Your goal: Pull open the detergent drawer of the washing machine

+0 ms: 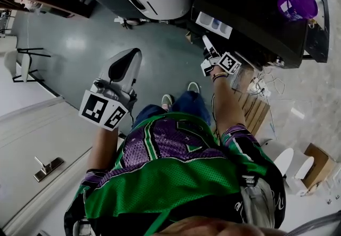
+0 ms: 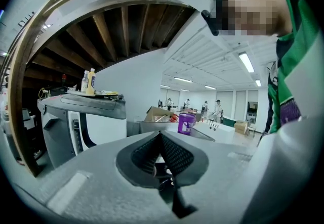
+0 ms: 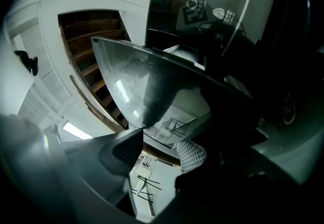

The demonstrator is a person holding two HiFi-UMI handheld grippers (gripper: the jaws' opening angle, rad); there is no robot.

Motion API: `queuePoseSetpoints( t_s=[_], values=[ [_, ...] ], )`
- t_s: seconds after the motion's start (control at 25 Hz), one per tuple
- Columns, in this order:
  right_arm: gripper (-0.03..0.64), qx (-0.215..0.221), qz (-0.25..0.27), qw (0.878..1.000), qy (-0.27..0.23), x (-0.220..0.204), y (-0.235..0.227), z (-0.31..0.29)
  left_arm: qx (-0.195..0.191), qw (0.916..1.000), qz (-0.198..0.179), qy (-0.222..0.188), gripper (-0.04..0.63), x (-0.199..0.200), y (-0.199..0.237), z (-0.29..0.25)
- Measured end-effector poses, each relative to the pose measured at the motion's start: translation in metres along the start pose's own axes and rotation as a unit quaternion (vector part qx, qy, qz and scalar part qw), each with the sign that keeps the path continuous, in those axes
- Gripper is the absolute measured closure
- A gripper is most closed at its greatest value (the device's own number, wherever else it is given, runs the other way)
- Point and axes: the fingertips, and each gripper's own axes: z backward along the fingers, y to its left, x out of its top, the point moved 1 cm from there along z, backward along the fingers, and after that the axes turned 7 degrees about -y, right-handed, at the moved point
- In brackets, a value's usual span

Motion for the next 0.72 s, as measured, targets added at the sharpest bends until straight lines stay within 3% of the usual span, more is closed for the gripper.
queuePoseSetpoints(
  t_s=[0.72],
  values=[
    [0.410,0.000,-0.009,1.000,-0.003,-0.043,0.025,0.036,-0.020,0.9997,0.009,-0.004,0.578,-0.004,0.000,0.038]
  ],
)
